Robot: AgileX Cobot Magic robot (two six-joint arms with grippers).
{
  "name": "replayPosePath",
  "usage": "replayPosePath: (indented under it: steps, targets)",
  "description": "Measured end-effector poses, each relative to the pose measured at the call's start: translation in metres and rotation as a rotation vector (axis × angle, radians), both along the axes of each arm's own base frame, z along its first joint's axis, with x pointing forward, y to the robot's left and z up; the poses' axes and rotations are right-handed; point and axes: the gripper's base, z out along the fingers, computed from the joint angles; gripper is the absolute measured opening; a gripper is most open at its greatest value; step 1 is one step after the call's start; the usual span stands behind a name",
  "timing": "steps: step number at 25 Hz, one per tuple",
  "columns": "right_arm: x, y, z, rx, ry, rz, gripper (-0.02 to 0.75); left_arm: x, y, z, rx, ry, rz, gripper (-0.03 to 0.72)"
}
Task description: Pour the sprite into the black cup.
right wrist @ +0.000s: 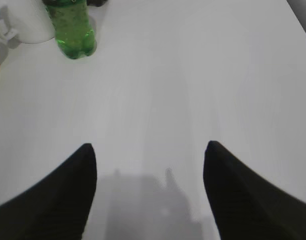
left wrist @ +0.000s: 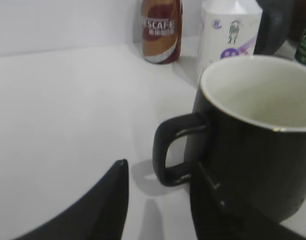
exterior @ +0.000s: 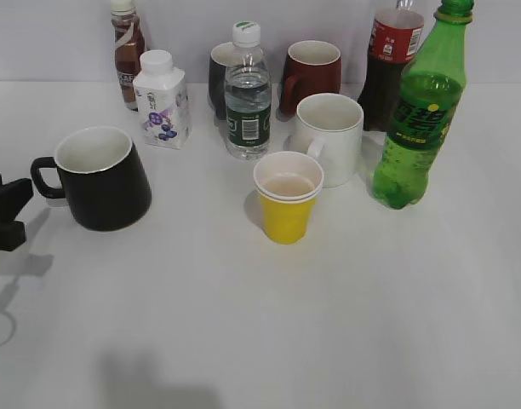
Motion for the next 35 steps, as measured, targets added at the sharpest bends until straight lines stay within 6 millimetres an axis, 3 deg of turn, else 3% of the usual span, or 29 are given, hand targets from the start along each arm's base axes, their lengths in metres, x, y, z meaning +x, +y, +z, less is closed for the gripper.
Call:
replayPosePath:
  steps: [7,16,18,23,27,29,32,35]
  targets:
    - [0.000,0.000,0.000,0.000,0.000,0.000,0.501,0.016,-0.005,-0.021,-0.018,0.038,-0.013,0.321]
    - [0.000,0.000,0.000,0.000,0.000,0.000,0.501,0.053,-0.008,-0.024,-0.051,-0.009,0.042,0.310]
    - [0.000,0.000,0.000,0.000,0.000,0.000,0.501,0.062,-0.010,-0.025,-0.048,-0.010,0.037,0.267]
    - [0.000,0.000,0.000,0.000,0.000,0.000,0.501,0.074,-0.017,-0.024,-0.016,-0.022,-0.041,0.049]
    - [0.000,0.000,0.002,0.003,-0.012,0.001,0.501,0.073,-0.022,-0.023,0.002,-0.031,-0.103,0.049]
    - [0.001,0.000,0.012,0.003,-0.101,0.005,0.501,0.072,-0.022,-0.020,0.008,-0.036,-0.106,0.049]
    - [0.008,0.001,0.039,-0.001,-0.399,0.018,0.501,0.069,-0.021,-0.007,0.013,-0.072,-0.108,0.049]
    - [0.029,0.003,0.062,0.002,-0.601,0.016,0.501,0.065,-0.021,0.014,0.010,-0.143,-0.111,0.048]
